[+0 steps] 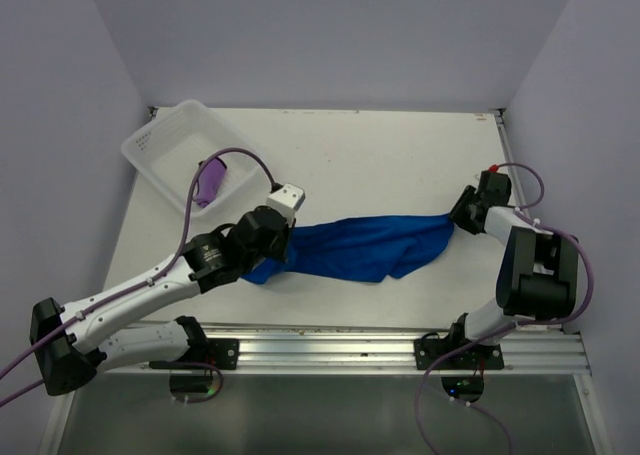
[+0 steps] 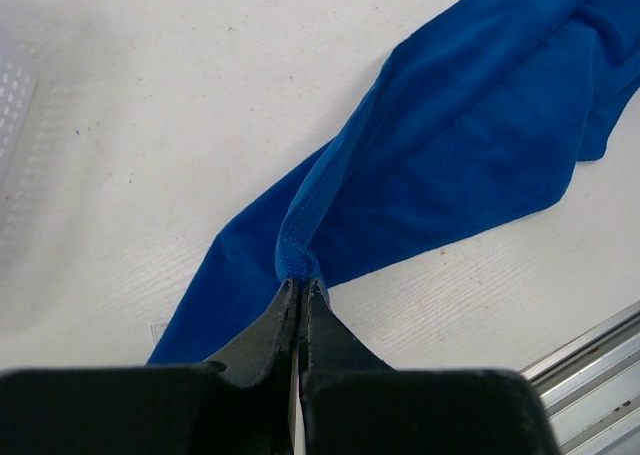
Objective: Roll the towels
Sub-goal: Flatten the towel
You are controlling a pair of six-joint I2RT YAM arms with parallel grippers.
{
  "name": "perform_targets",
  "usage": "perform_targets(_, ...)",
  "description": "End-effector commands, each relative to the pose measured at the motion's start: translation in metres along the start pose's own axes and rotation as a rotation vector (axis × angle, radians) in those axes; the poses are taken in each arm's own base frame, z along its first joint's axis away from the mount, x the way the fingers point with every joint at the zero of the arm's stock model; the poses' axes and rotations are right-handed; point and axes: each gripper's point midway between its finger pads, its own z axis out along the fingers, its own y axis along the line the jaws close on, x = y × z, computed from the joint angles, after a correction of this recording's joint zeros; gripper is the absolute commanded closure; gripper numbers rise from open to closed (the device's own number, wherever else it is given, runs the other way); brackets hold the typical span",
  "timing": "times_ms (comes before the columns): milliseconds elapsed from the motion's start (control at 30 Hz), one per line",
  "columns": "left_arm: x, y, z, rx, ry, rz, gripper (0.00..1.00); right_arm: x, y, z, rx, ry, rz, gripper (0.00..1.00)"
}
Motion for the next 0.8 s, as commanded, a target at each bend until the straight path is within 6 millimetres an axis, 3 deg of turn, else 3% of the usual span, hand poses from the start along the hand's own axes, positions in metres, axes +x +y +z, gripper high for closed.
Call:
perform_targets(0,-0.023,-0.001,-0.002,0.009,-0.05,0.014,1.0,-0.026,0.016,0.003,-0.069,-0.07,-0.016,0.59)
perform_targets(500,-0.026,0.0,0.003,0.008,-0.042,0.015,1.0,-0.022,0.024,0.015,-0.117,-0.055,-0.013,0.71)
perform_targets(767,-0.028,0.003,0.004,0.011,-0.046,0.009,1.0,-0.027,0.025,0.008,-0.123,-0.071,-0.022,0.9)
